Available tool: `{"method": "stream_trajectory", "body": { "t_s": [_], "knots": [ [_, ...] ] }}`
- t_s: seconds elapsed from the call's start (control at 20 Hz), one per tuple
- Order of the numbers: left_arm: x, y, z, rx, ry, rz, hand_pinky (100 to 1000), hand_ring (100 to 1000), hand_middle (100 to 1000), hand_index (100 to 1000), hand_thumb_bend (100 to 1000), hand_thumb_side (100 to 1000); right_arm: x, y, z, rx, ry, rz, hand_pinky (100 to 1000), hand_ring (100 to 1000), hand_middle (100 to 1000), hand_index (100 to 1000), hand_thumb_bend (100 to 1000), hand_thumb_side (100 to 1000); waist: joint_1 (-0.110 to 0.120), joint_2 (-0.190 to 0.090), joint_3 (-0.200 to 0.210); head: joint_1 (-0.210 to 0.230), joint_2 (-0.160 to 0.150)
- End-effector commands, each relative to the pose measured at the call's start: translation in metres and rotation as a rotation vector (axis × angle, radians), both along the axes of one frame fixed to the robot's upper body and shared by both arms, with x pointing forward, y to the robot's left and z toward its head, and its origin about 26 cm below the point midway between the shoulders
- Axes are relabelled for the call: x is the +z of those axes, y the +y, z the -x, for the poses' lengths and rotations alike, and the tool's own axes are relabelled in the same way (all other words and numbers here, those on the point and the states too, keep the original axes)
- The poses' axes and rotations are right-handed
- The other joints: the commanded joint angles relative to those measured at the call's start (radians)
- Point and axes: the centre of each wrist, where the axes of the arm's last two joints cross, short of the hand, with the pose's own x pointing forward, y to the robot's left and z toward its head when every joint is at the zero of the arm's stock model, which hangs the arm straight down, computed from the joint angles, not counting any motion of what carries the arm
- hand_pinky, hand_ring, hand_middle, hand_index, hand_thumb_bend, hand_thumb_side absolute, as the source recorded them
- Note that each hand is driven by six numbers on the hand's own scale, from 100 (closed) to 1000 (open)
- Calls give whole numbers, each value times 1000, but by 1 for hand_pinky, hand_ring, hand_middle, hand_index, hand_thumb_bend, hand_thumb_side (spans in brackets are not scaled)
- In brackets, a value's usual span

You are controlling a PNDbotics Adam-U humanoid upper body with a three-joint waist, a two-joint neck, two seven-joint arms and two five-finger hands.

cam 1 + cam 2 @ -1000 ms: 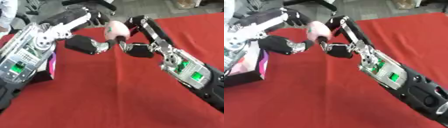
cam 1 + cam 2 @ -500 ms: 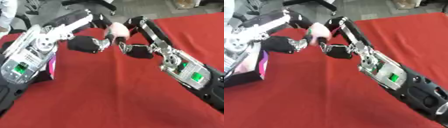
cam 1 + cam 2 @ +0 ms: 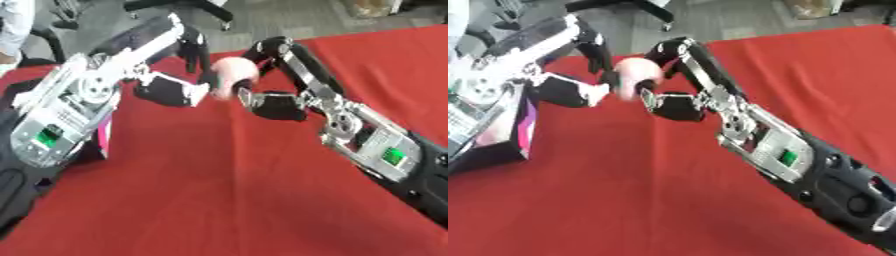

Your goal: Pick up the objects with one hand, pass them to the other hand, and then place them into the box on the other side of the table.

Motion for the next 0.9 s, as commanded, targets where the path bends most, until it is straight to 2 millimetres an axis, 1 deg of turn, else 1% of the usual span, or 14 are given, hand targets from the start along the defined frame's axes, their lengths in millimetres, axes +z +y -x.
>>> {"method": "stream_trajectory", "body": {
  "t_s": [0.05, 0.15, 0.2, 0.25, 0.3, 0.35, 0.4, 0.45, 0.5, 0.6, 0.65, 0.7, 0.75, 0.9],
  "knots": [
    [5, 3, -5, 15, -45, -1, 723, 560, 364, 479, 100, 100, 9, 0, 2, 19, -35, -15, 605, 683, 478, 573, 100, 100, 6, 4, -1, 5, -1],
    [4, 3, -6, 19, -46, 8, 734, 597, 448, 572, 100, 100, 9, 1, 2, 19, -36, -16, 604, 683, 478, 572, 100, 100, 7, 4, -1, 4, -1],
    [5, 3, -5, 19, -48, 11, 745, 634, 492, 634, 100, 118, 9, 1, 2, 19, -38, -16, 603, 683, 478, 572, 100, 100, 7, 5, -1, 3, -1],
    [6, 3, -4, 15, -53, 12, 770, 700, 568, 744, 100, 231, 9, 1, 2, 18, -39, -15, 603, 682, 478, 572, 100, 100, 8, 5, 0, 3, -1],
    [7, 3, -2, 9, -57, 9, 782, 721, 594, 779, 109, 277, 9, 1, 2, 17, -40, -15, 602, 682, 478, 572, 100, 100, 9, 5, 0, 2, -1],
    [8, 4, -1, 5, -60, 6, 787, 730, 603, 792, 116, 301, 9, 1, 2, 17, -41, -15, 602, 682, 478, 572, 100, 100, 9, 4, 0, 2, -1],
    [10, 5, 0, 3, -63, 2, 821, 783, 674, 850, 190, 506, 9, 0, 2, 15, -41, -13, 601, 682, 478, 572, 100, 100, 10, 4, 0, 1, -1],
    [13, 6, 3, -3, -67, -4, 829, 795, 688, 856, 262, 600, 9, 0, 2, 12, -41, -10, 601, 682, 478, 571, 100, 100, 10, 4, 1, 1, -1],
    [16, 7, 6, -12, -66, -14, 832, 800, 694, 859, 293, 646, 9, -1, 2, 8, -41, -8, 600, 682, 478, 571, 100, 100, 10, 4, 1, 0, -1],
    [23, 10, 13, -31, -54, -34, 840, 811, 707, 865, 365, 695, 8, -1, 2, 4, -41, -5, 600, 682, 478, 571, 100, 100, 11, 3, 1, 0, -1],
    [26, 12, 15, -38, -49, -43, 841, 814, 711, 866, 401, 703, 8, -1, 2, 2, -41, -3, 600, 682, 478, 571, 100, 100, 11, 3, 2, -1, -1],
    [29, 13, 18, -42, -45, -50, 841, 814, 711, 866, 401, 703, 8, -1, 2, 1, -41, -3, 600, 682, 478, 571, 100, 100, 11, 3, 2, -1, -1],
    [32, 15, 20, -42, -43, -56, 843, 818, 716, 867, 451, 715, 8, -2, 2, 0, -41, -1, 600, 683, 478, 571, 100, 100, 11, 3, 2, -1, -1],
    [35, 18, 22, -28, -44, -81, 842, 819, 722, 867, 485, 719, 7, -2, 2, -2, -43, 3, 600, 683, 479, 571, 100, 100, 11, 2, 2, -2, -1]
  ]
}}
